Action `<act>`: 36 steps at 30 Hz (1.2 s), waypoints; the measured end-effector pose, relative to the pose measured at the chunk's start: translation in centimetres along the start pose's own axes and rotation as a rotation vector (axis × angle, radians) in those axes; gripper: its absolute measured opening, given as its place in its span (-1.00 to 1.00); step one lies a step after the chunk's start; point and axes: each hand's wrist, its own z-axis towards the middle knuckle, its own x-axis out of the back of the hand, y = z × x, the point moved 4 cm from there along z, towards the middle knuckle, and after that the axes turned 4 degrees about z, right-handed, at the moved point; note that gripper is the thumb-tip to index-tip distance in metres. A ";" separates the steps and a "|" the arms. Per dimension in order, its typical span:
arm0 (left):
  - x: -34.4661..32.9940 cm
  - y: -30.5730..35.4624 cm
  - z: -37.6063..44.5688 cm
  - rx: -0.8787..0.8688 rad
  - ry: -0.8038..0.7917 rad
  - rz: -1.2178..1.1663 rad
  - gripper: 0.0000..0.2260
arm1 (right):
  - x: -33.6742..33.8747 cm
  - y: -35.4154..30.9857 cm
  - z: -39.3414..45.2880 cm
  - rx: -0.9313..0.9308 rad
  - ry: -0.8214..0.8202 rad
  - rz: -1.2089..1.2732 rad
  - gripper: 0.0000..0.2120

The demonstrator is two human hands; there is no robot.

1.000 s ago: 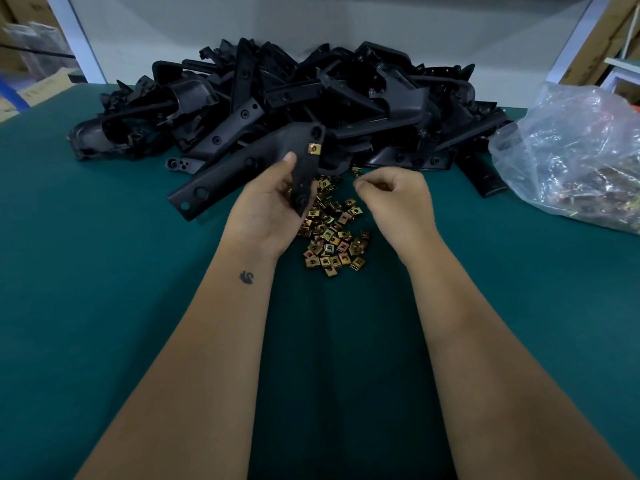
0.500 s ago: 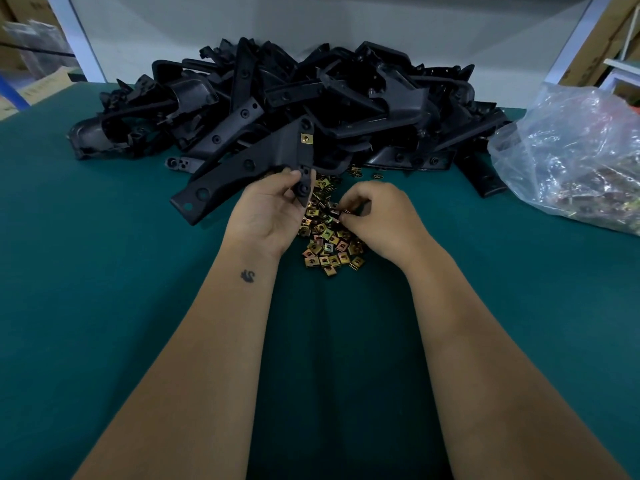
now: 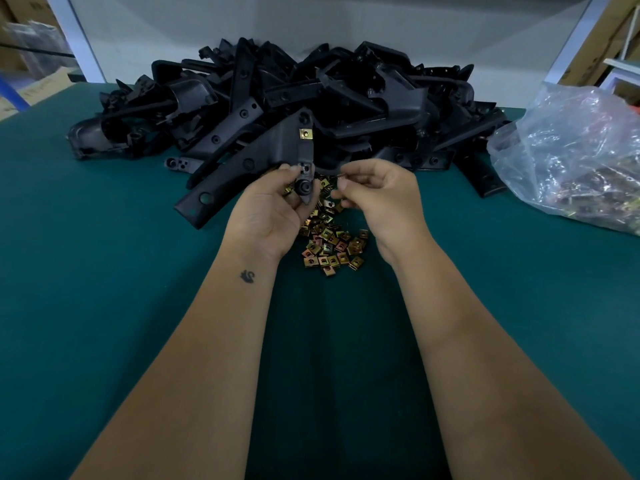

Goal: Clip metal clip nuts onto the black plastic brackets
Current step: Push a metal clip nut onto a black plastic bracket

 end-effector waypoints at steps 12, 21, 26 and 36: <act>-0.6 -0.4 -0.6 0.035 -0.097 0.137 -0.93 | -0.2 -0.2 -0.3 -0.095 -0.015 0.288 -0.83; -0.7 -0.4 -0.5 0.005 -0.136 0.156 -0.87 | -0.5 -0.3 -0.4 -0.095 -0.010 0.374 -0.87; -0.7 -0.5 -0.4 0.008 -0.169 0.169 -0.76 | -0.6 -0.3 -0.4 -0.112 0.013 0.439 -0.84; -0.9 -0.4 -0.5 0.017 -0.209 0.176 -0.75 | -0.7 -0.3 -0.3 -0.121 -0.002 0.427 -0.88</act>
